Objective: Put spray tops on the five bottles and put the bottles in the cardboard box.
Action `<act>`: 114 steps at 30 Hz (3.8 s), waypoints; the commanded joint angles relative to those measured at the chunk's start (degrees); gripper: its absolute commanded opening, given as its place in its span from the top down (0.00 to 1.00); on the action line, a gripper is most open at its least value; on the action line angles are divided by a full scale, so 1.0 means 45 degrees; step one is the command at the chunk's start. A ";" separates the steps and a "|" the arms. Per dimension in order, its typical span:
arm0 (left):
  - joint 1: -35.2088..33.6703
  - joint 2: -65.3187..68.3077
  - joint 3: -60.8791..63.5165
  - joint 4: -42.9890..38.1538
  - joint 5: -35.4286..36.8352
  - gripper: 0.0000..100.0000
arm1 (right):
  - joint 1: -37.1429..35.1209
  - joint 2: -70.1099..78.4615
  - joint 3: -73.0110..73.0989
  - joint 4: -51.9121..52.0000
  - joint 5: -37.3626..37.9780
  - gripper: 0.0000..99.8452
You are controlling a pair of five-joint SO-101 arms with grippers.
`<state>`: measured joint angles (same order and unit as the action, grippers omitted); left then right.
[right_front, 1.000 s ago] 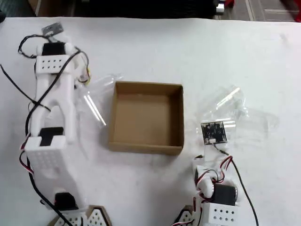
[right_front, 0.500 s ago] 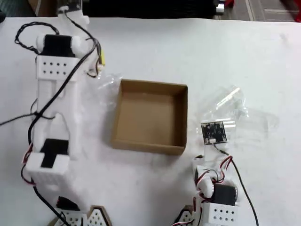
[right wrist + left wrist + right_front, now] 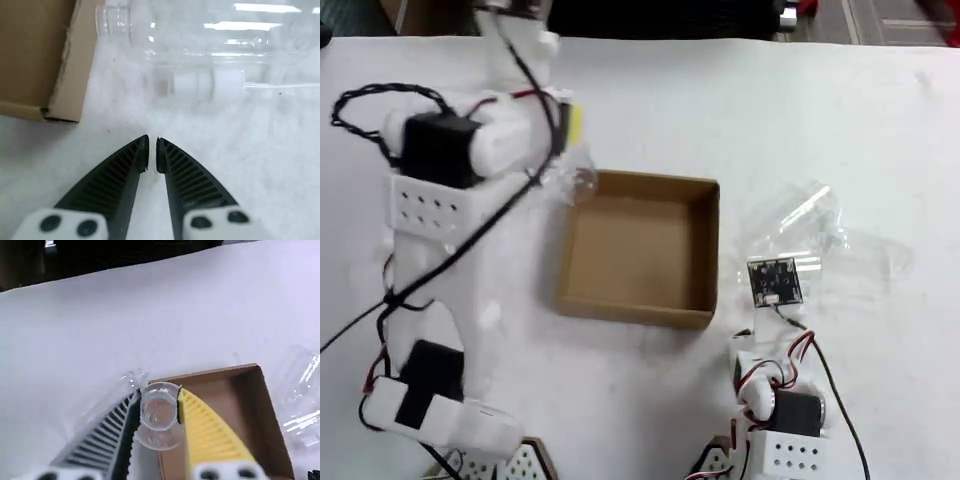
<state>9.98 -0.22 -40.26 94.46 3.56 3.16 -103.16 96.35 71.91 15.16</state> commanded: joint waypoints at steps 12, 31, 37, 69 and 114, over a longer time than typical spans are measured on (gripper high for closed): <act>0.1338 -0.3741 0.7639 -0.5470 -0.0664 0.97 | 0.0049 0.0010 0.0117 0.0068 0.0137 0.98; 0.1377 -0.7609 1.5258 -1.1331 -0.1915 0.94 | 0.0088 0.0010 0.0117 0.0049 0.0137 0.98; 0.1299 -0.4933 1.4359 -1.2269 -0.1895 0.98 | 0.0127 0.0010 0.0117 0.0068 0.0137 0.98; 0.0518 -0.3272 1.8344 -1.8696 -0.1895 0.98 | 0.0127 0.0010 0.0117 0.0068 0.0137 0.98; 0.0518 -0.3253 1.9731 -2.0181 -0.1973 0.83 | 0.0147 0.0010 0.0117 0.0068 0.0137 0.98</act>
<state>12.88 -14.20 49.05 1.54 -4.88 3.16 -103.16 96.35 71.91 15.16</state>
